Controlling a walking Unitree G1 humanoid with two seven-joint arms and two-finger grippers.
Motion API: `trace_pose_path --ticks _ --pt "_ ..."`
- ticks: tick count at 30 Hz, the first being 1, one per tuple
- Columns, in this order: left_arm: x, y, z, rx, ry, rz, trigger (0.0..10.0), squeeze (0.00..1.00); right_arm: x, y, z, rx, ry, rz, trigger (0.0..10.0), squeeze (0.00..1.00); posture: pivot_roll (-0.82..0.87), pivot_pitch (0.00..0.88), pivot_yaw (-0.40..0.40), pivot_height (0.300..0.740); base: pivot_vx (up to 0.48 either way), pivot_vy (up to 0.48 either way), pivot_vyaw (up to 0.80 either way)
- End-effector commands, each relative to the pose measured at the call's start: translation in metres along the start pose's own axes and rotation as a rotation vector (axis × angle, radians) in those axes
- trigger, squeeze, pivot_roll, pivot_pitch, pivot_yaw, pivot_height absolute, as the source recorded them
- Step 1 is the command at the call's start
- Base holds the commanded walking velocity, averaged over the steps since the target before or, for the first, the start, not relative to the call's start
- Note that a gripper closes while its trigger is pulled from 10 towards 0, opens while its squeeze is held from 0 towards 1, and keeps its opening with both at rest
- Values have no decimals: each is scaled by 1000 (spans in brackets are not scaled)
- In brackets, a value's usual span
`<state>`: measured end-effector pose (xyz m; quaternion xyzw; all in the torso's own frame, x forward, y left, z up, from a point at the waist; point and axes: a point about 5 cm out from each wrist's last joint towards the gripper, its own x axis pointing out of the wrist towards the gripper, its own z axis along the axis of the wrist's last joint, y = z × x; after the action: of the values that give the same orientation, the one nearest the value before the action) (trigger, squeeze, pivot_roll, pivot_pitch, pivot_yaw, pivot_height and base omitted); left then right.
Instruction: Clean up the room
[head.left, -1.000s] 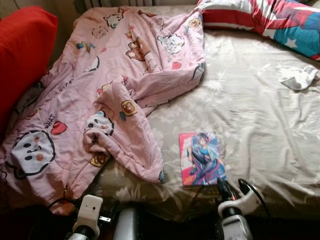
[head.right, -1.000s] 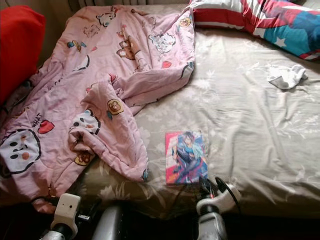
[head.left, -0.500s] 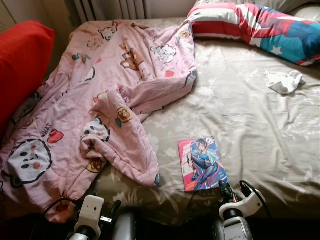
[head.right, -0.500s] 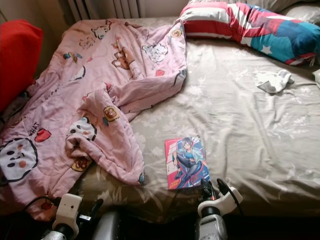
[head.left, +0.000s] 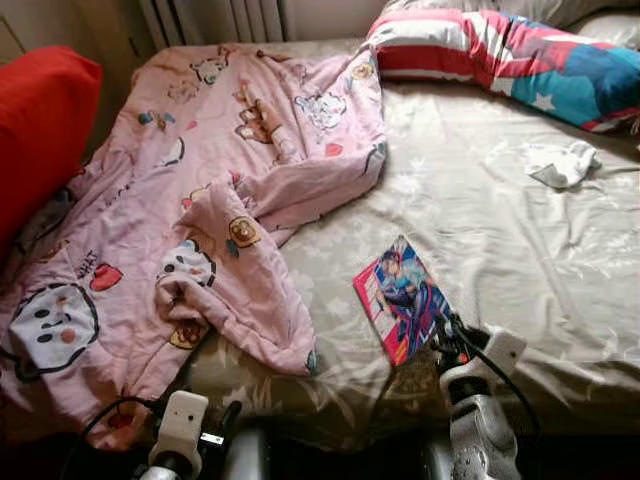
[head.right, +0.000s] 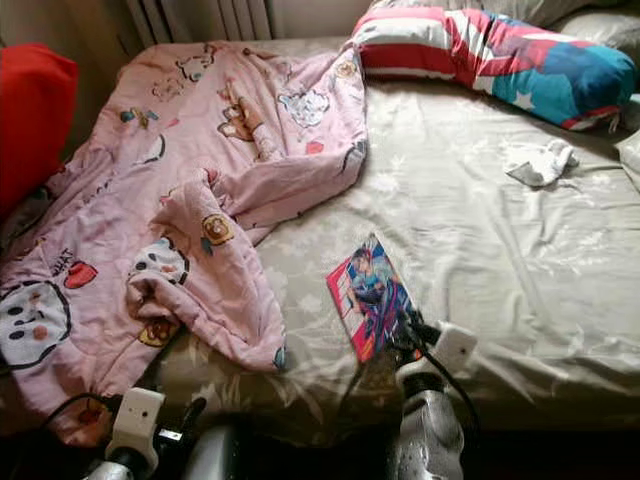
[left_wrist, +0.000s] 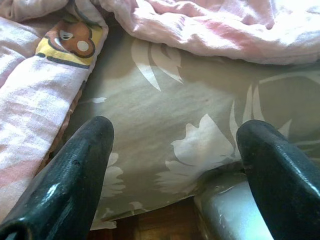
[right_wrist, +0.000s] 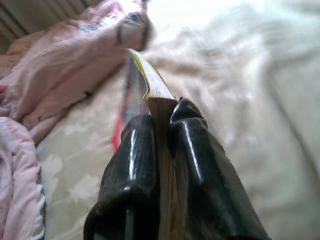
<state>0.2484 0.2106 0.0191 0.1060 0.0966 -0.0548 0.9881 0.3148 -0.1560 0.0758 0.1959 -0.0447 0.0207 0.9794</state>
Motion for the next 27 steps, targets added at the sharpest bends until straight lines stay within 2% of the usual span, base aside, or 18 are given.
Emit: trace_pose_path --ticks 1,6,18,22,27 --pt "-4 -2 -9 0 37 0 10000 0 -3 5 1 -45 -4 28 10000 0 64 211 30 585 0 0 0" --pt "-4 -5 -10 -10 36 6 10000 0 -6 3 -3 -78 25 12 10000 0 60 212 21 585 0 0 0" --pt "-7 0 -25 -79 101 62 10000 0 -2 4 6 -127 5 19 10000 0 50 195 12 665 0 0 0" --pt "-11 1 -35 -107 151 76 10000 0 -2 4 6 -128 2 22 10000 0 49 183 13 690 0 0 0" --pt "-22 7 -56 -148 265 112 10000 0 -2 6 9 -135 -9 27 10000 0 45 168 12 720 0 0 0"
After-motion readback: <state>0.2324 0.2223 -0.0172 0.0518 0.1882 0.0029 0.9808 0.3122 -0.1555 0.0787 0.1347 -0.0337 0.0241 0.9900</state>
